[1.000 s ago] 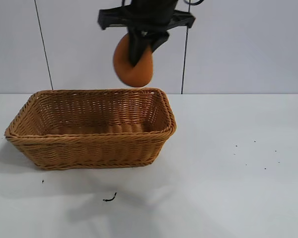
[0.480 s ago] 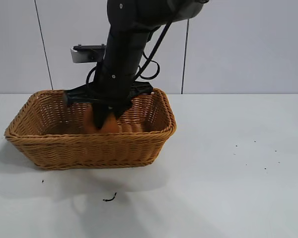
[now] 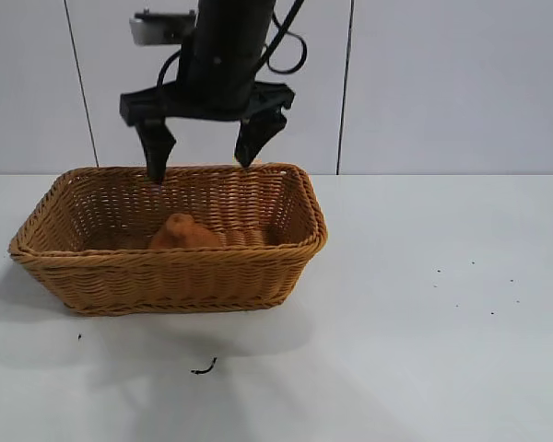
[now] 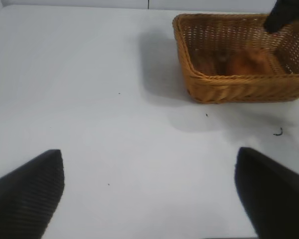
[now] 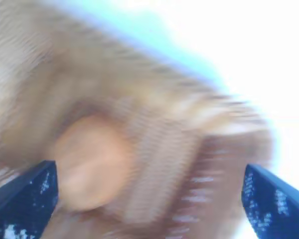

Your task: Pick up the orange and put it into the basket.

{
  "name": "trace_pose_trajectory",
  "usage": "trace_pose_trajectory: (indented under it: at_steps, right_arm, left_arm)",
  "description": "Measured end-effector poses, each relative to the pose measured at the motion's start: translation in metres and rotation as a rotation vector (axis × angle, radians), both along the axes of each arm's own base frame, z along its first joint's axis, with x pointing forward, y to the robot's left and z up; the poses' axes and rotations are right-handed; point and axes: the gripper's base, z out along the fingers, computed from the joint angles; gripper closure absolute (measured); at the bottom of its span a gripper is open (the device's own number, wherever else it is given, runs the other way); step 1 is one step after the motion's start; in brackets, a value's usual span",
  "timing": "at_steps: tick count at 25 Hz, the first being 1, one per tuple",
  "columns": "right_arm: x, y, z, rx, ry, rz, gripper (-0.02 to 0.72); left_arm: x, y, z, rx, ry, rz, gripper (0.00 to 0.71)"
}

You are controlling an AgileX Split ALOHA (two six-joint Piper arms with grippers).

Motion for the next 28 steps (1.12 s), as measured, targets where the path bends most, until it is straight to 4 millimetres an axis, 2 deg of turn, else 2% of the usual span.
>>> trace_pose_trajectory:
  at_steps: [3,7,10,12,15,18,21,24,28]
  right_arm:
    - [0.019,-0.054,-0.001,-0.015,0.005,-0.112,0.01]
    - [0.036,-0.127,-0.001,-0.018,0.008,-0.257,0.01]
    - [0.04,-0.167,-0.001,-0.01,0.022,-0.339,0.01]
    - [0.04,-0.185,-0.002,0.003,0.031,-0.375,0.01]
    - [0.04,-0.197,-0.002,0.019,0.035,-0.4,0.01]
    - [0.037,-0.198,-0.004,0.026,0.056,-0.403,0.01]
    - [0.024,-0.197,-0.005,0.011,0.1,-0.387,0.01]
    - [-0.002,-0.197,0.003,-0.003,0.147,-0.379,0.01]
    - [-0.053,-0.197,0.022,-0.008,0.2,-0.37,0.01]
  left_arm:
    - [0.0,0.0,0.0,0.0,0.0,0.0,0.044]
    - [0.0,0.0,0.0,0.0,0.0,0.0,0.044]
    - [0.0,0.0,0.0,0.0,0.0,0.0,0.044]
    - [0.0,0.0,0.0,0.0,0.0,0.0,0.044]
    - [0.0,0.0,0.0,0.0,0.0,0.0,0.044]
    - [0.0,0.0,0.0,0.0,0.0,0.0,0.044]
    - [0.0,0.0,0.0,0.0,0.0,0.0,0.044]
    - [0.0,0.0,0.0,0.0,0.0,0.0,0.044]
    - [0.0,0.0,0.0,0.0,0.0,0.0,0.044]
